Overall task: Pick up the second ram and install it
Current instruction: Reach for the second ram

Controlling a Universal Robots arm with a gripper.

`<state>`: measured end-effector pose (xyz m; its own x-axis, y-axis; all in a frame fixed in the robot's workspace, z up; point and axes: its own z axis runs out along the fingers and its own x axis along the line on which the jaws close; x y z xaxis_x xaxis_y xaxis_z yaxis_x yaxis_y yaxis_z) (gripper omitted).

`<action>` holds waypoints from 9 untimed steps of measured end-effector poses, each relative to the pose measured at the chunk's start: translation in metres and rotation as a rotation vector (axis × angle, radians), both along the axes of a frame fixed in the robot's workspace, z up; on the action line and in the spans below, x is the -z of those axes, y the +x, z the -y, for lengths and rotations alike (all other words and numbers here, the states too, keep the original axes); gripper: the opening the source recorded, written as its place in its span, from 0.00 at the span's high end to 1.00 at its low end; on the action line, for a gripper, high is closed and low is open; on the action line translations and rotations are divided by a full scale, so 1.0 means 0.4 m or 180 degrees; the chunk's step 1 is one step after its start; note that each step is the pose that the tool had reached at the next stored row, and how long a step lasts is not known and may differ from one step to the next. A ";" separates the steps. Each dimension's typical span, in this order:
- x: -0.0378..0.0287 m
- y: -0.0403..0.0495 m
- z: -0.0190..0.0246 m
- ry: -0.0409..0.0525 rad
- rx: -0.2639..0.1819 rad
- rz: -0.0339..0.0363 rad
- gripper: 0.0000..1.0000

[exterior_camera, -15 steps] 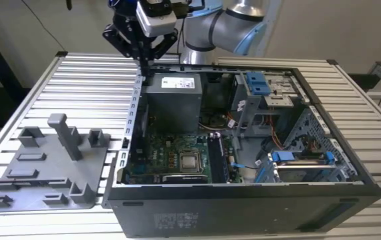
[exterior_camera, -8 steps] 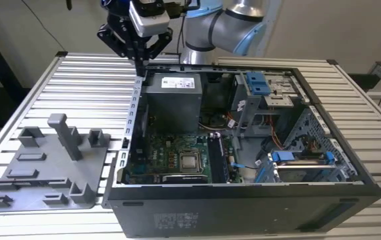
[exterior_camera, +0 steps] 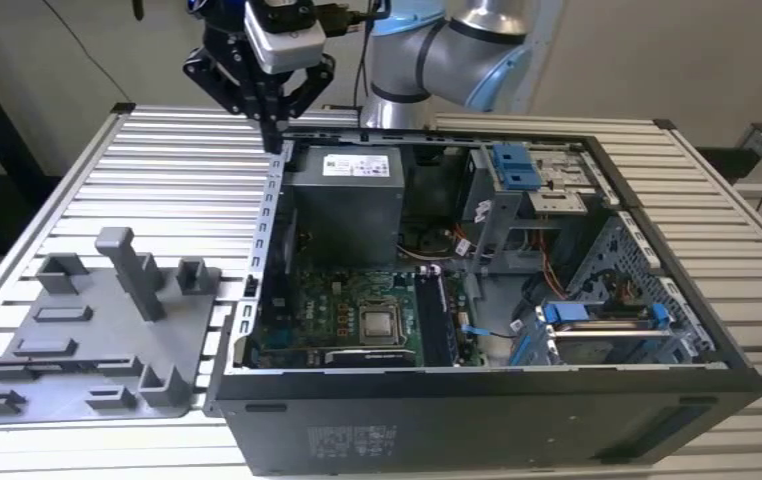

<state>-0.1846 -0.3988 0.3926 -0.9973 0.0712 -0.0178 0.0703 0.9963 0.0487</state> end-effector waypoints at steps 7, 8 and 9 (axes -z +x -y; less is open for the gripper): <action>0.000 -0.023 0.000 0.0000 0.0000 0.0000 0.89; 0.000 -0.028 0.000 0.0000 0.0000 0.0000 0.89; 0.000 -0.033 0.000 0.0000 0.0000 0.0000 0.89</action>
